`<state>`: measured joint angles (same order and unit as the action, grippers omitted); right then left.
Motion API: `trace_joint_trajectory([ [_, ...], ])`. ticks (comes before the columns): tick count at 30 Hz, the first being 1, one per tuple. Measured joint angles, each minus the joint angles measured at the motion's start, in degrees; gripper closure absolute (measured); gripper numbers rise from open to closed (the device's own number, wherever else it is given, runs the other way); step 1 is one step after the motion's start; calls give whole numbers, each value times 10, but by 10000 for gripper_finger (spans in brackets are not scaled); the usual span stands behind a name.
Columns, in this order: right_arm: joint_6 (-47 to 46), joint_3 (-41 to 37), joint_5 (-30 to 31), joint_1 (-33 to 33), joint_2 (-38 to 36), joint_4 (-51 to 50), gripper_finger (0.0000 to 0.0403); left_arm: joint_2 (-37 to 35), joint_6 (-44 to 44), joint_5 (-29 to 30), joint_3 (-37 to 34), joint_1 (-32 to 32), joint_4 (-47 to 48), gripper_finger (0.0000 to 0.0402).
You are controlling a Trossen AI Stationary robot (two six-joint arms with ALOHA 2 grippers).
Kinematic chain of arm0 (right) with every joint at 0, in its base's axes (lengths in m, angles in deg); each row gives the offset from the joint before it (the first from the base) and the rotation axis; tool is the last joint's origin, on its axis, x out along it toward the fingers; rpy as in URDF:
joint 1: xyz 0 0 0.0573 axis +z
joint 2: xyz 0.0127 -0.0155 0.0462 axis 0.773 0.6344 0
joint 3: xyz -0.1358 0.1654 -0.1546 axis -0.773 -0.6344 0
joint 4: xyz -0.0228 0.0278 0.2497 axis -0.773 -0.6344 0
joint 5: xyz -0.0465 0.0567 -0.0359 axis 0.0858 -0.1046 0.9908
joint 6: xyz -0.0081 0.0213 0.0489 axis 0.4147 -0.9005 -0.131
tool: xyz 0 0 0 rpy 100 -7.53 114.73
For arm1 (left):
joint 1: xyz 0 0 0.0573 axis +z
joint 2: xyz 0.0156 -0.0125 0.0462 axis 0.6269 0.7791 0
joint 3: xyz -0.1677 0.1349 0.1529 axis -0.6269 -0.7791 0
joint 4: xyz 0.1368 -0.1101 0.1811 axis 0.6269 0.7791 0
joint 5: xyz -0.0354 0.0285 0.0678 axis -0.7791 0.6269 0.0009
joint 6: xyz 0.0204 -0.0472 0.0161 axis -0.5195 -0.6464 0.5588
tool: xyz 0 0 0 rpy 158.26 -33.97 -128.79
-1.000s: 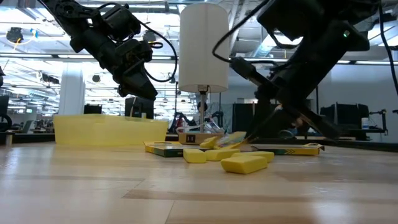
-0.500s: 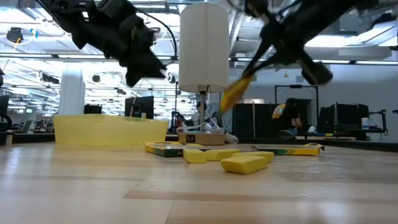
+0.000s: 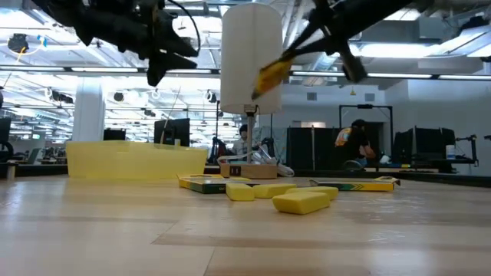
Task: Pick & Place School Supplies
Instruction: Put the crayon box into the yellow bin
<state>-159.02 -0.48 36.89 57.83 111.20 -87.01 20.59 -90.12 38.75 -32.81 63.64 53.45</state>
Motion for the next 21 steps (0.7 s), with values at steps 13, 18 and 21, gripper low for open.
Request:
trace_joint_trajectory([
  [13, 146, 76, -86, -48, 12, 74, 403, -54, -149, -200, 0, 110, -30, 281],
  [18, 189, 130, -120, -45, 31, 71, 403, -46, -196, -237, 0, 110, -94, 278],
  [21, 205, 162, -141, -42, 56, 76, 403, -40, -244, -267, 0, 110, -157, 277],
])
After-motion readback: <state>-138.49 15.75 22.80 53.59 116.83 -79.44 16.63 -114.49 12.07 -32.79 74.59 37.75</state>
